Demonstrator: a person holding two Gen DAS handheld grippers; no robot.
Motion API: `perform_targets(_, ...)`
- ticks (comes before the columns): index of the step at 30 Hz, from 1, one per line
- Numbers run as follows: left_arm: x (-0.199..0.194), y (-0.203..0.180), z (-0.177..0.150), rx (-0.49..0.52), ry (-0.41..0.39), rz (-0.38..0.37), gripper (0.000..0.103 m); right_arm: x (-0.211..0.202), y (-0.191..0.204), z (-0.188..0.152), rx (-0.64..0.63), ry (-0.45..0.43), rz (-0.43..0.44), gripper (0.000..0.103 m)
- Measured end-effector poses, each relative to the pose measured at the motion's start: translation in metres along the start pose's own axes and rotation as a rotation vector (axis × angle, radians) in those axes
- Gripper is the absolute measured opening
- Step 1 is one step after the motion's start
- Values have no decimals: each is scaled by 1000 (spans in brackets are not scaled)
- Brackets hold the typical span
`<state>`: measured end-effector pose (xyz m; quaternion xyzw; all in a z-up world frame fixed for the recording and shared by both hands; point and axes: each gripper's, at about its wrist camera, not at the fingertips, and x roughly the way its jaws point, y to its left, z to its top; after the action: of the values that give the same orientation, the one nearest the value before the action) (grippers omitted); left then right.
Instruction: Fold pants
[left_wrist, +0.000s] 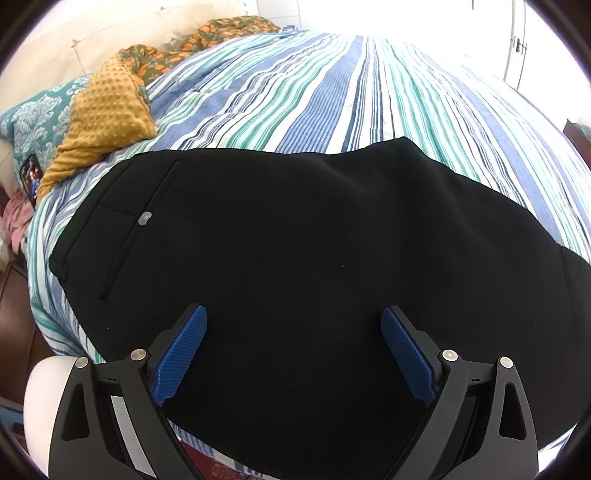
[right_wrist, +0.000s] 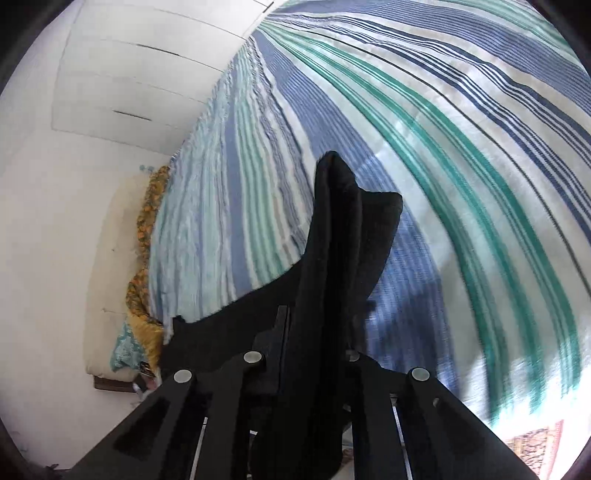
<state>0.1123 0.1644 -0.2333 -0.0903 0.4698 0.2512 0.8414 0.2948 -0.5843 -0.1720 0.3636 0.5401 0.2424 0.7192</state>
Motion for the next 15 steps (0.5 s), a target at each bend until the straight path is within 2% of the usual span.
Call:
perform_targets(4,0,0,1,-9,1,-2,96,2,43,-16,-4,-35,192,12)
perform_targets(7,0,1,2,-16,2,-12,96,26,92,-33,-53,-2,293,12)
perform_targets(12,-3,8,3,-40,9,-55,96,109,175,-67,-76,78,456,12)
perform_targets(15,-11,19,5,-103,22,-121,96,177,228,-93,-146,130,458,12)
